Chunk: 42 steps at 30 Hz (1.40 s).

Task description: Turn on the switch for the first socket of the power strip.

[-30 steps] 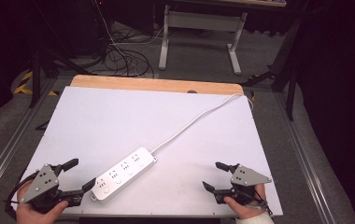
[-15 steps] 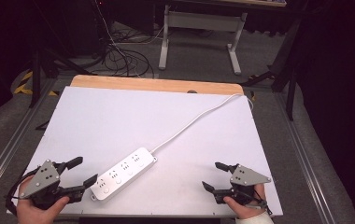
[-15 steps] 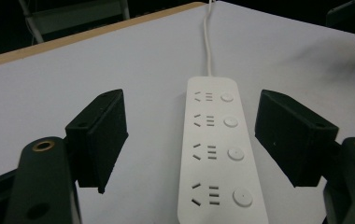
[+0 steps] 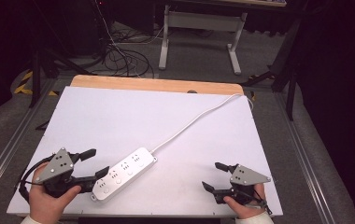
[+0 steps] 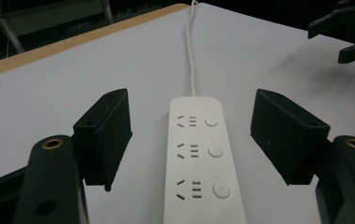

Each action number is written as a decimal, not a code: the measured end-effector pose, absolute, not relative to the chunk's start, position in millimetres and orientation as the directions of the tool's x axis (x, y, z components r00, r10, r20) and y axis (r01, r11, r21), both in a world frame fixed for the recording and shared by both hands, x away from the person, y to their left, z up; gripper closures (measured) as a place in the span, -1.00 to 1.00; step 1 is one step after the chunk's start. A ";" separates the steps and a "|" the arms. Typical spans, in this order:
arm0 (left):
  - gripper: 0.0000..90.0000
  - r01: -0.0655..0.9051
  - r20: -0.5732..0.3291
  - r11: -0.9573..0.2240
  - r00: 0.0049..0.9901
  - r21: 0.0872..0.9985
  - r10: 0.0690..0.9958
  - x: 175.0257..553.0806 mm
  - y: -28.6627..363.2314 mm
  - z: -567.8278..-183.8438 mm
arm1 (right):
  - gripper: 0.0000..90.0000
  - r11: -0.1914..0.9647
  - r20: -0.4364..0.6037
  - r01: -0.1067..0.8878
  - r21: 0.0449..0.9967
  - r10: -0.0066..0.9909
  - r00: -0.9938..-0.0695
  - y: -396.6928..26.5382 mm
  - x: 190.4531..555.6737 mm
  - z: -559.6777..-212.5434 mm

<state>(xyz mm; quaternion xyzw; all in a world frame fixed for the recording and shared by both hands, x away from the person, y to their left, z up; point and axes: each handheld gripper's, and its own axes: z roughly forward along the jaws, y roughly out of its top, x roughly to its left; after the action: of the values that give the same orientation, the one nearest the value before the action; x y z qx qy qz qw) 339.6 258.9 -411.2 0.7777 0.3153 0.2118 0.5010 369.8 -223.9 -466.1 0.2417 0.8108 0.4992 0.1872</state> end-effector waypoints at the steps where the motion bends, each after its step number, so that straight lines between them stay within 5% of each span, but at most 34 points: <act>1: -0.34 0.278 0.014 -0.301 0.714 0.912 0.700 340.9 257.3 -410.6 | -0.52 0.383 -0.060 0.206 0.900 0.579 -0.813 -223.9 369.7 -466.2; 34: -0.17 0.273 0.018 -0.355 0.769 0.894 0.639 372.8 210.4 -400.3 | -0.52 0.390 -0.069 0.197 0.900 0.572 -0.817 -224.1 369.7 -466.6; 40: 0.17 0.288 -0.004 -0.359 0.785 0.888 0.620 377.7 208.5 -399.6 | -0.52 0.391 -0.069 0.198 0.899 0.572 -0.817 -223.7 369.7 -466.7; 42: 0.52 0.299 -0.015 -0.368 0.792 0.880 0.610 380.2 207.8 -399.1 | -0.52 0.392 -0.070 0.197 0.899 0.572 -0.817 -223.7 369.6 -466.6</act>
<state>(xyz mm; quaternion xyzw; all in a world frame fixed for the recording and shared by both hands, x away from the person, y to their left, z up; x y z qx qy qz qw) 380.2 207.8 -399.1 0.8116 0.2801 0.1592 0.4875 369.6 -223.7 -466.6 0.2367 0.8127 0.4980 0.1883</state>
